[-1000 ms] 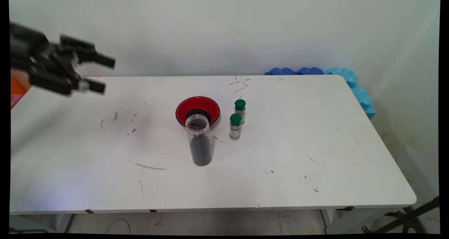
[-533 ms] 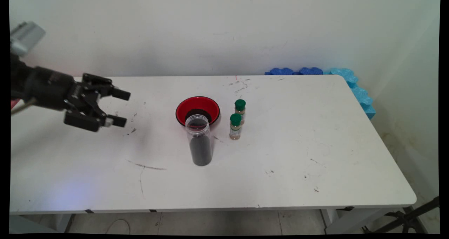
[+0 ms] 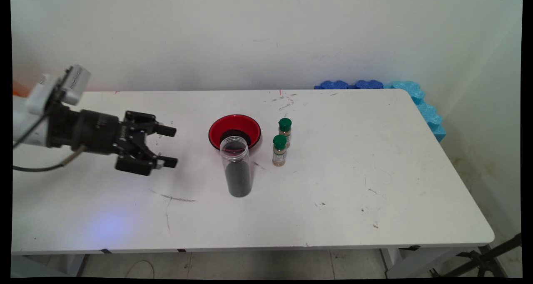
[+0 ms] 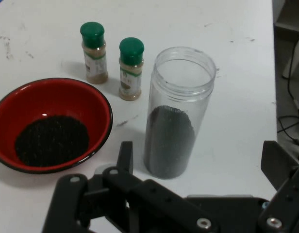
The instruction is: Pick up the black seasoning powder from the table
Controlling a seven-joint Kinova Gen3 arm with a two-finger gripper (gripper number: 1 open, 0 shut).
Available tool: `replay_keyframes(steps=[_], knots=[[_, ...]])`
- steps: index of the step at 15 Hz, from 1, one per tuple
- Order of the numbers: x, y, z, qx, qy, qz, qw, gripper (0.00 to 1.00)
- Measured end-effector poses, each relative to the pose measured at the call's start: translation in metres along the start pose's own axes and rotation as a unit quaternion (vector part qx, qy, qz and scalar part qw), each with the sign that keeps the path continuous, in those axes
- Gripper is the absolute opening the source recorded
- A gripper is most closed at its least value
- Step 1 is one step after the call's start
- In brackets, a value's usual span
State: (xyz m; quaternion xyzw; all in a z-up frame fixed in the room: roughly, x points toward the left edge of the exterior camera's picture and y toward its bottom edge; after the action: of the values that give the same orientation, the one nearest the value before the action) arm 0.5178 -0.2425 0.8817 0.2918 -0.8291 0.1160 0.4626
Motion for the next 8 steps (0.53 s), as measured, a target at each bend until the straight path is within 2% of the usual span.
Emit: replay_keyframes(steps=[8], knots=[[-0.027, 0.007, 0.061, 0.012, 0.015, -0.012, 0.9997, 1.00]])
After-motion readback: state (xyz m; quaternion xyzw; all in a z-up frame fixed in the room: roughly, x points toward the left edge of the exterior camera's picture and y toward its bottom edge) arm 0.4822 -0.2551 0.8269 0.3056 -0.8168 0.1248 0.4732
